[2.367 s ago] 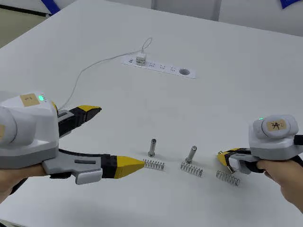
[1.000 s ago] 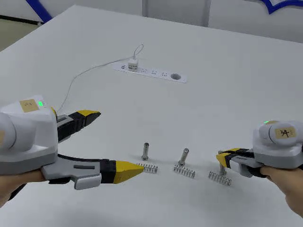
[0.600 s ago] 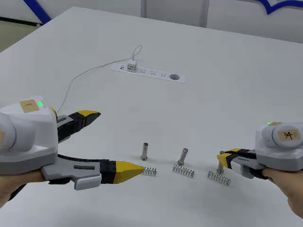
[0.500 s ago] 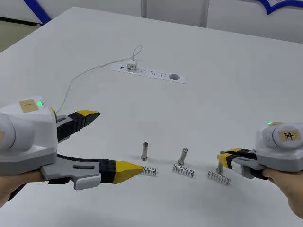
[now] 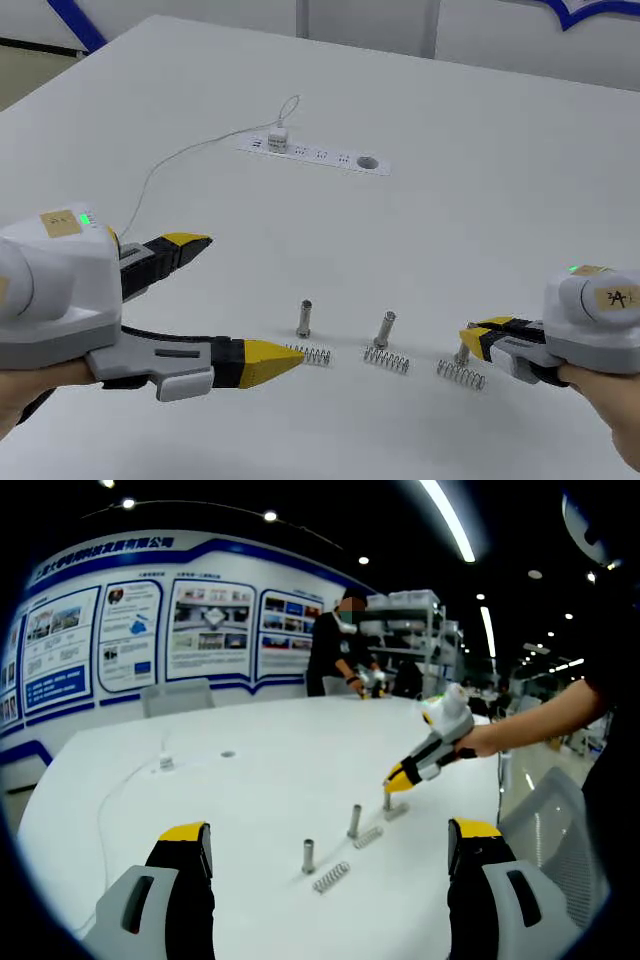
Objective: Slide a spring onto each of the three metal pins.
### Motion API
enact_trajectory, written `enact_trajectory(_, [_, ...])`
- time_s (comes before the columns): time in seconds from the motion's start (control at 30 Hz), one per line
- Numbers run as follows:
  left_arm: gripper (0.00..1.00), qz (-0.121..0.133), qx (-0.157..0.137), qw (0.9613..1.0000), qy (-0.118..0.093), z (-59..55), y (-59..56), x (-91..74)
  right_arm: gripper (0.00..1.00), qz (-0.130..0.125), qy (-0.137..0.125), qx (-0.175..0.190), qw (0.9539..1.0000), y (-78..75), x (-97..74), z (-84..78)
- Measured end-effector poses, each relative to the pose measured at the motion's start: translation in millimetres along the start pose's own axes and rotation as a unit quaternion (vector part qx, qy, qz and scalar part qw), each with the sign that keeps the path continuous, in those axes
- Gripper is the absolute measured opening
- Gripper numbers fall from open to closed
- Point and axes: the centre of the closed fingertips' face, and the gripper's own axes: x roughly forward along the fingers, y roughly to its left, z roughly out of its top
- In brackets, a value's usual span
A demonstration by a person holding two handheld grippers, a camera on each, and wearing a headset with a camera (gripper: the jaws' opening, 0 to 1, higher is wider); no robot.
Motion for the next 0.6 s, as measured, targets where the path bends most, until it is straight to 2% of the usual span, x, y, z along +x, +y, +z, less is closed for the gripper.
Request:
enact_trajectory(0.13, [1.0, 0.0, 0.0, 1.0, 0.0, -0.2, 0.1, 0.0, 0.08, 0.003, -0.013, -0.001, 0.9999, 2.3, -1.3, 1.0])
enact_trajectory(0.6, [1.0, -0.002, 0.0, 1.0, 0.001, -0.4, -0.7, 0.6, 0.09, 0.005, -0.024, -0.024, 0.9994, 7.2, -2.2, -0.9])
